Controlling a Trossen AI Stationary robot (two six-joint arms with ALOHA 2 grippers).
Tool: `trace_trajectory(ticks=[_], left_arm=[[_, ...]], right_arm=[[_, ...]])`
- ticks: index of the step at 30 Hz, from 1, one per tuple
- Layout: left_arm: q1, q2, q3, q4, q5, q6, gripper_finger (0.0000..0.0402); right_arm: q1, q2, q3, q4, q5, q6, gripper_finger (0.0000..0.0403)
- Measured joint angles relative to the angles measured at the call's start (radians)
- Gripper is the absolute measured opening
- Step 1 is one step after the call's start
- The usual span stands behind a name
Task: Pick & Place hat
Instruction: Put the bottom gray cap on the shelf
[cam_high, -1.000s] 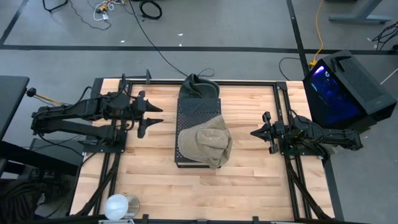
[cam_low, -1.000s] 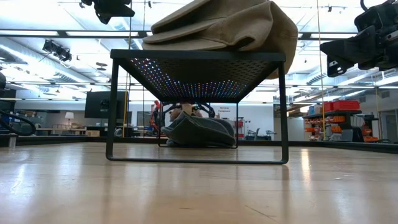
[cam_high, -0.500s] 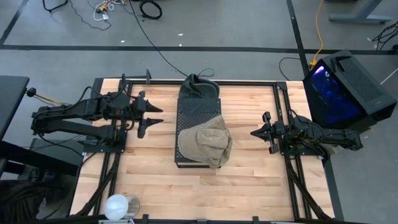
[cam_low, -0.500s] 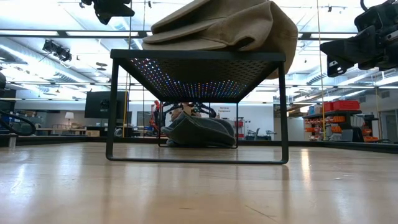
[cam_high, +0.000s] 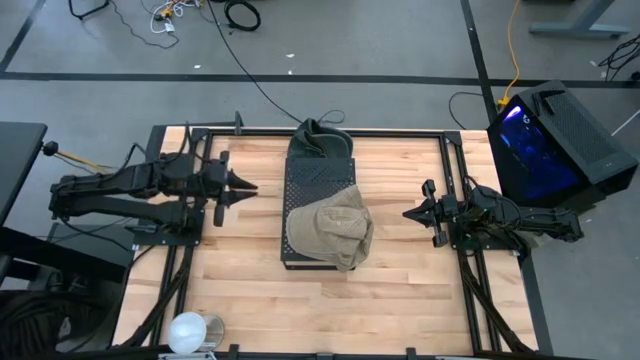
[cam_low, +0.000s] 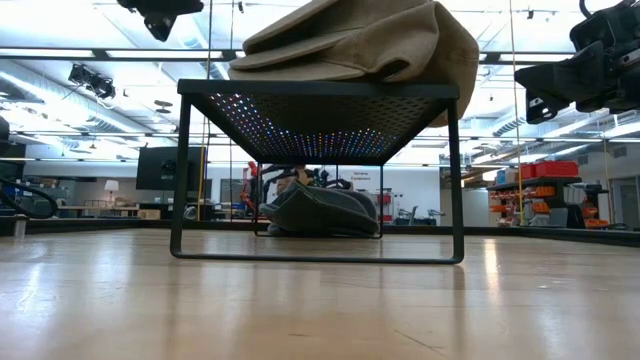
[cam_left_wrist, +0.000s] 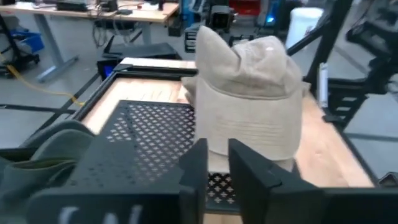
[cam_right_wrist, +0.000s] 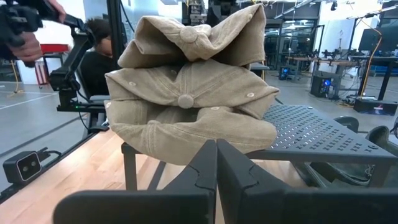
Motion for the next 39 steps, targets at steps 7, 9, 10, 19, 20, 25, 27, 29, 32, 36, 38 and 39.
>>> trace_trajectory(ticks=[7, 9, 10, 19, 20, 25, 27, 29, 32, 36, 38, 39], left_arm=[[-0.004, -0.07, -0.137, 0.101, 0.058, -0.051, 0.0007], [-0.004, -0.094, -0.167, 0.132, 0.063, -0.052, 0.0008], [-0.004, -0.106, -0.18, 0.142, 0.063, -0.051, 0.0007], [-0.004, -0.231, -0.355, 0.308, 0.136, -0.051, 0.0003], [-0.004, -0.244, -0.379, 0.321, 0.146, -0.05, 0.0002], [-0.014, -0.293, -0.48, 0.417, 0.156, -0.05, 0.0002], [-0.025, -0.304, -0.51, 0.449, 0.156, -0.049, 0.0001], [-0.037, -0.309, -0.537, 0.468, 0.156, -0.05, 0.0001], [-0.06, -0.309, -0.557, 0.484, 0.144, -0.048, 0.0001], [-0.091, -0.321, -0.592, 0.519, 0.139, -0.027, 0.0001], [-0.102, -0.348, -0.613, 0.528, 0.139, -0.025, 0.0001], [-0.105, -0.363, -0.62, 0.528, 0.139, -0.029, 0.0001]], right_arm=[[0.0, 0.0, 0.0, 0.0, 0.0, 0.0, 0.0007], [0.0, 0.0, 0.0, 0.0, 0.0, 0.0, 0.0007], [0.0, 0.0, 0.0, 0.0, 0.0, 0.0, 0.0007], [0.0, 0.0, 0.0, 0.0, 0.0, 0.0, 0.0007], [0.0, 0.0, 0.0, 0.0, 0.0, 0.0, 0.0007], [0.0, 0.0, 0.0, 0.0, 0.0, 0.0, 0.0007], [0.0, 0.0, 0.0, 0.0, 0.0, 0.0, 0.0007], [0.0, 0.0, 0.0, 0.0, 0.0, 0.0, 0.0007], [0.0, 0.0, 0.0, 0.0, 0.0, 0.0, 0.0007], [0.0, 0.0, 0.0, 0.0, 0.0, 0.0, 0.0007], [0.0, 0.0, 0.0, 0.0, 0.0, 0.0, 0.0007], [0.0, 0.0, 0.0, 0.0, 0.0, 0.0, 0.0007]])
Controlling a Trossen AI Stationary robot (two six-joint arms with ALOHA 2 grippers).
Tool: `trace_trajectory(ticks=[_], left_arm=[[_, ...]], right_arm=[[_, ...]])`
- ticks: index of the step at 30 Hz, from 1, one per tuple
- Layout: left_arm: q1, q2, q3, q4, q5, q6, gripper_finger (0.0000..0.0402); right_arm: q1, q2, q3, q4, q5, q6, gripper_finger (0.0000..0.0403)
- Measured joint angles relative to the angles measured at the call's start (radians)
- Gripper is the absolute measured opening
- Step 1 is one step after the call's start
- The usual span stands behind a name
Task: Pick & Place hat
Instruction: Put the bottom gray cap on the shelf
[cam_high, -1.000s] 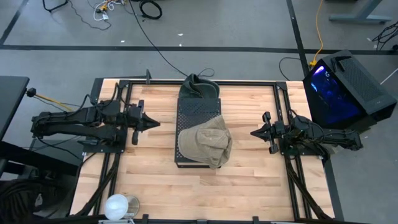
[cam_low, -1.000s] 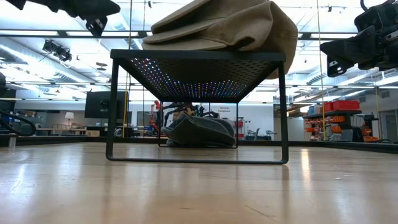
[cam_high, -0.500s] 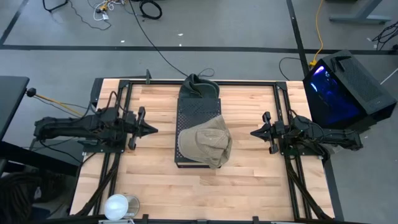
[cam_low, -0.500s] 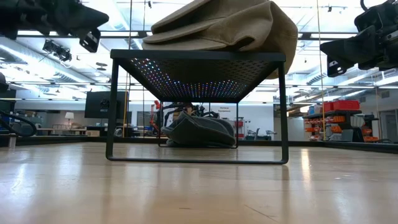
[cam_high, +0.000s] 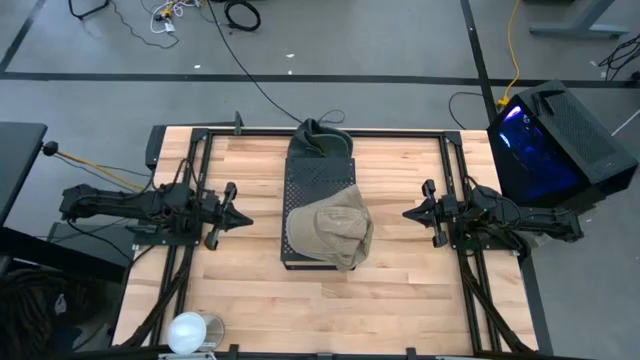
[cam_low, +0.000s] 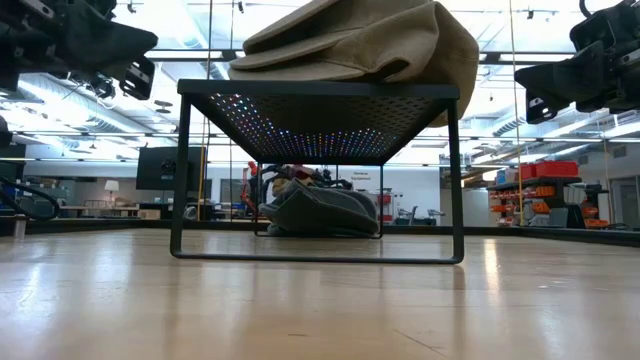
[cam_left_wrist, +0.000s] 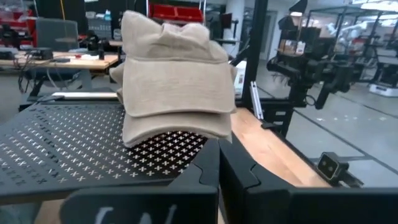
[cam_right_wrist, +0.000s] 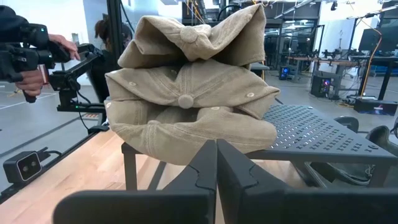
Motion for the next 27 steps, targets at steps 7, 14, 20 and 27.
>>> trace_trajectory(ticks=[7, 14, 20, 27], left_arm=[[-0.004, -0.087, -0.017, -0.027, -0.001, -0.002, 0.0], [-0.002, -0.097, -0.015, -0.044, -0.008, -0.005, 0.0], [-0.003, -0.058, 0.072, -0.047, -0.034, -0.01, 0.0], [-0.003, 0.069, 0.272, -0.133, -0.096, 0.089, 0.0]], right_arm=[[0.0, 0.0, 0.0, 0.0, 0.0, 0.0, 0.0007], [0.0, 0.0, 0.0, 0.0, 0.0, 0.0, 0.0007], [0.0, 0.0, 0.0, 0.0, 0.0, 0.0, 0.0007], [0.0, 0.0, 0.0, 0.0, 0.0, 0.0, 0.0007]])
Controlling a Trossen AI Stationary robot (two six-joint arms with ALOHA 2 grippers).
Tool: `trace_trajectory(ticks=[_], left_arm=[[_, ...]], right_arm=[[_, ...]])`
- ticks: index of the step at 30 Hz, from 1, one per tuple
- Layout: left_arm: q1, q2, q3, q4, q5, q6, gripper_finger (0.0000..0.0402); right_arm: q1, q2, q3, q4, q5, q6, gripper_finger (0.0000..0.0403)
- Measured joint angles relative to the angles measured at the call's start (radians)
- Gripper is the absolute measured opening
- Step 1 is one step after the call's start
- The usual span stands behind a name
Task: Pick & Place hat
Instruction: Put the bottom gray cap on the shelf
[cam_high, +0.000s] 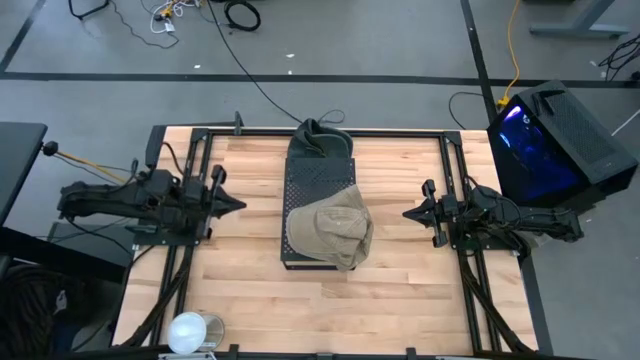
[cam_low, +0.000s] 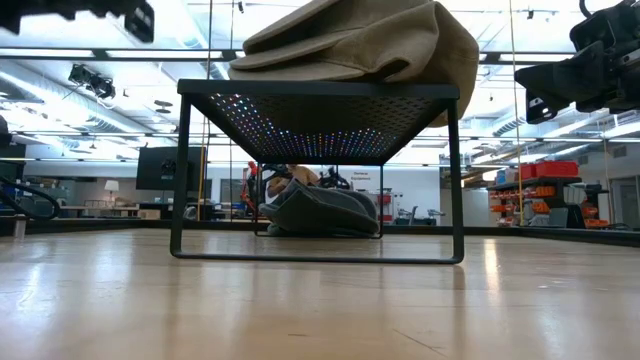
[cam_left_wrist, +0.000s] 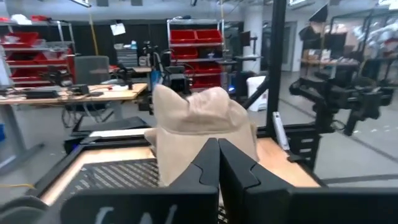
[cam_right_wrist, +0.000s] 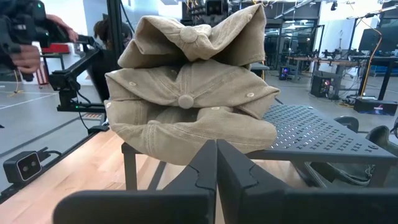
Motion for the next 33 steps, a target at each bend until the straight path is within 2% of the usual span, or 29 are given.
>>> trace_trajectory(ticks=[7, 12, 22, 33], left_arm=[[0.002, 0.143, 0.143, -0.024, -0.061, 0.081, 0.0], [0.046, 0.244, 0.222, -0.031, -0.099, 0.099, 0.0], [0.202, 0.427, 0.39, -0.032, -0.12, 0.107, 0.0], [0.384, 0.624, 0.622, -0.168, -0.115, 0.137, 0.0]], right_arm=[[0.0, 0.0, 0.0, 0.0, 0.0, 0.0, 0.0007], [0.0, 0.0, 0.0, 0.0, 0.0, 0.0, 0.0007], [0.0, 0.0, 0.0, 0.0, 0.0, 0.0, 0.0007], [0.0, 0.0, 0.0, 0.0, 0.0, 0.0, 0.0007]])
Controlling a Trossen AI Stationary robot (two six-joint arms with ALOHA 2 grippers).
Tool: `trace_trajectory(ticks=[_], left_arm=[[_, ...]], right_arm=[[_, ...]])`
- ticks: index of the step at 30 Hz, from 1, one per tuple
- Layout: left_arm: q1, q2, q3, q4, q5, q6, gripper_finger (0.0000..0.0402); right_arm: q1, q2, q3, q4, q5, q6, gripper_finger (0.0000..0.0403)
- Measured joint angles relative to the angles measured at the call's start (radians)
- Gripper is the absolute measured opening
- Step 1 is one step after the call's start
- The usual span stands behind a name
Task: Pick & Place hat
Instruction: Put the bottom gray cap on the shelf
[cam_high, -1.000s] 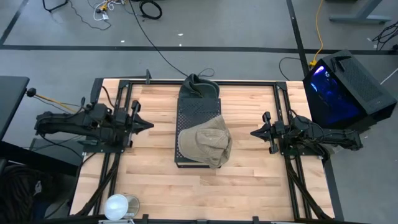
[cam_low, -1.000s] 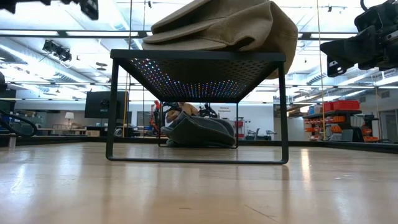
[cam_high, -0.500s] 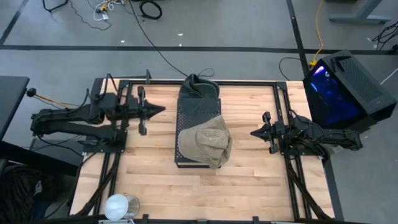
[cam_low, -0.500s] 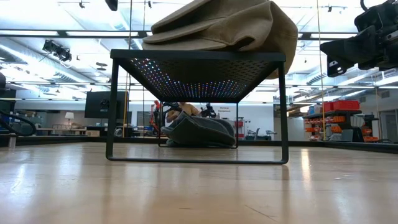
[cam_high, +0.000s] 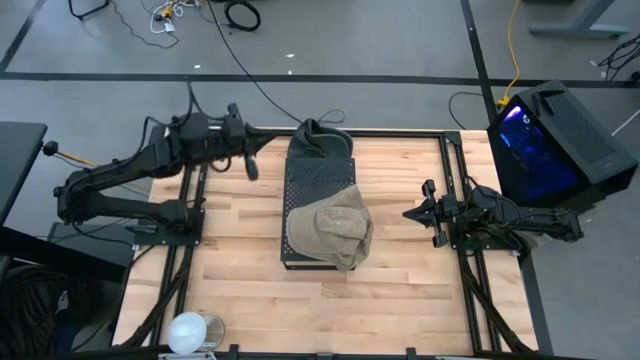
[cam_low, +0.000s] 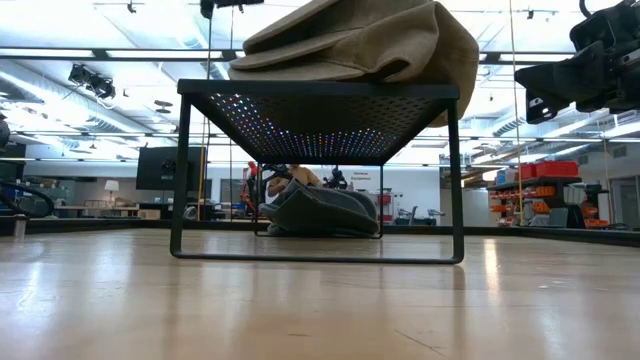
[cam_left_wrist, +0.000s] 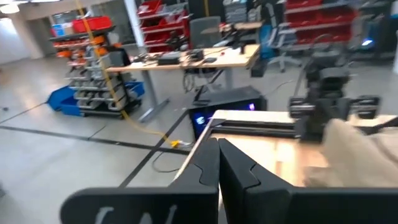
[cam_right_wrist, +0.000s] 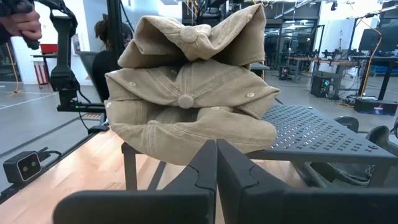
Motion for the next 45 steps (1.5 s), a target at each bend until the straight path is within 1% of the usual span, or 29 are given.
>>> trace_trajectory(ticks=[3, 5, 10, 15, 19, 25, 29, 31, 36, 40, 45], left_arm=[[0.046, 0.051, 0.043, -0.01, 0.003, 0.006, 0.0], [0.084, 0.076, 0.055, -0.018, 0.003, -0.018, 0.0], [0.181, 0.131, 0.062, -0.023, 0.003, -0.137, 0.0], [0.279, 0.184, 0.062, -0.063, 0.055, -0.228, 0.0], [0.336, 0.229, 0.062, -0.076, 0.063, -0.307, 0.0004], [0.382, 0.295, 0.062, -0.1, 0.116, -0.422, 0.0009], [0.399, 0.325, 0.062, -0.148, 0.137, -0.577, 0.0006], [0.41, 0.335, 0.062, -0.155, 0.136, -0.626, 0.0008], [0.437, 0.353, 0.062, -0.16, 0.146, -0.734, 0.0023], [0.458, 0.354, 0.062, -0.207, 0.143, -0.791, 0.0033], [0.473, 0.354, 0.021, -0.234, 0.133, -0.874, 0.0054]], right_arm=[[0.0, 0.0, 0.0, 0.0, 0.0, 0.0, 0.0007], [0.0, 0.0, 0.0, 0.0, 0.0, 0.0, 0.0007], [0.0, 0.0, 0.0, 0.0, 0.0, 0.0, 0.0007], [0.0, 0.0, 0.0, 0.0, 0.0, 0.0, 0.0007], [0.0, 0.0, 0.0, 0.0, 0.0, 0.0, 0.0007], [0.0, 0.0, 0.0, 0.0, 0.0, 0.0, 0.0007], [0.0, 0.0, 0.0, 0.0, 0.0, 0.0, 0.0007], [0.0, 0.0, 0.0, 0.0, 0.0, 0.0, 0.0007], [0.0, 0.0, 0.0, 0.0, 0.0, 0.0, 0.0007], [0.0, 0.0, 0.0, 0.0, 0.0, 0.0, 0.0007], [0.0, 0.0, 0.0, 0.0, 0.0, 0.0, 0.0007]])
